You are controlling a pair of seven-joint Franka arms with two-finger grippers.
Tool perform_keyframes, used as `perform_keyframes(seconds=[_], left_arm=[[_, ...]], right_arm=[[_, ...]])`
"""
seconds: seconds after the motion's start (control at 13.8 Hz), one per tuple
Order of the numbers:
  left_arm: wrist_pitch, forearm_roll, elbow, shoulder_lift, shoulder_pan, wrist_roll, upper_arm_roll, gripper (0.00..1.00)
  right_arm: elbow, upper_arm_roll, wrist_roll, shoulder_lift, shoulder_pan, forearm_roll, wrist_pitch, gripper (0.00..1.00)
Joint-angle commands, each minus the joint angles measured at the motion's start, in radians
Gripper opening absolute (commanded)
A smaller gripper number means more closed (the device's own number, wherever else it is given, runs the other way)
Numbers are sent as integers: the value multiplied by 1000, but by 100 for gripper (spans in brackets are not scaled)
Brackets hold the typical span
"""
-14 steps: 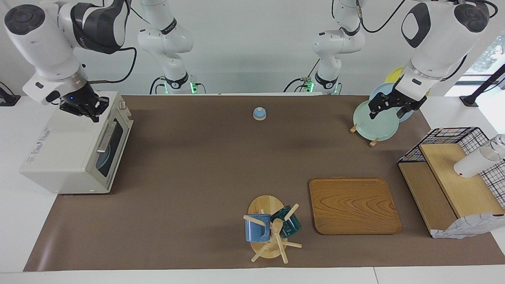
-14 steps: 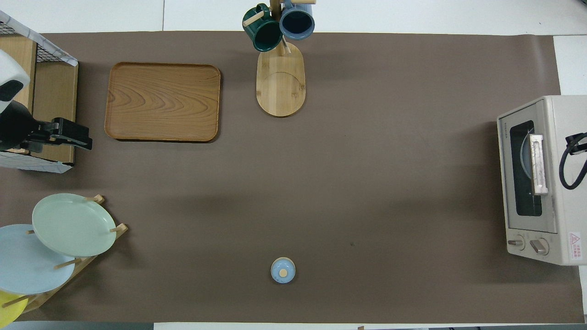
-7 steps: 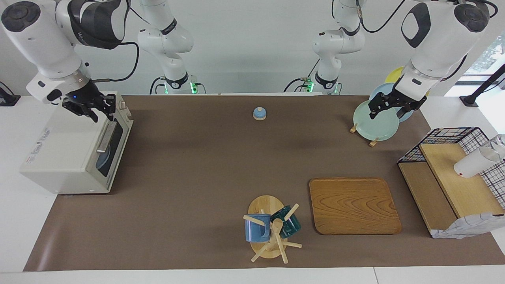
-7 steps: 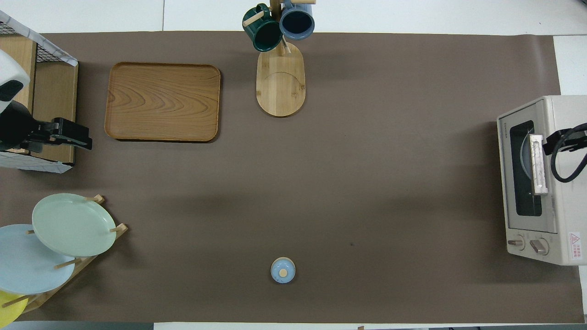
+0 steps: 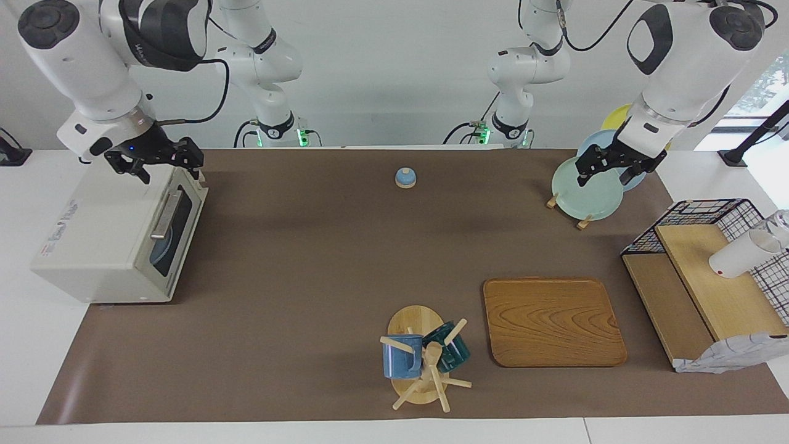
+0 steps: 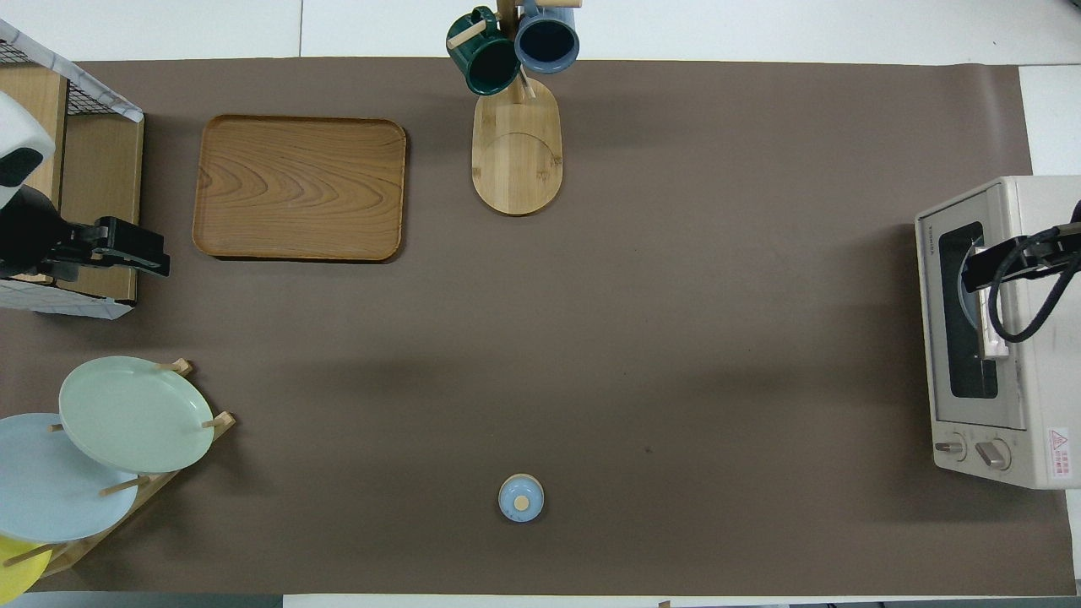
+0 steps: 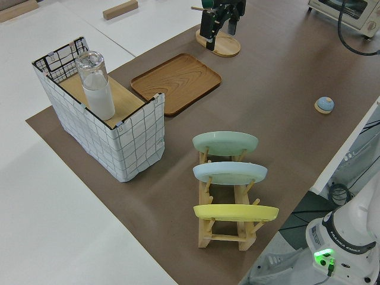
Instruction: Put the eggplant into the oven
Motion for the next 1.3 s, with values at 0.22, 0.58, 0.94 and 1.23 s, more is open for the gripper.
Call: perform_keyframes(seconds=[0.22, 0.58, 0.94, 1.23], left_arm=[[16, 10, -25, -22, 10, 8, -7, 100], [16, 10, -25, -22, 10, 8, -5, 100], [16, 10, -25, -22, 10, 8, -5, 100], [16, 8, -25, -22, 10, 8, -5, 100]], right_arm=[[-60, -8, 38, -46, 5, 17, 0, 100], [-64, -9, 36, -46, 8, 9, 11, 100], [-55, -8, 38, -41, 0, 9, 11, 100], [-47, -5, 47, -37, 0, 8, 3, 100]])
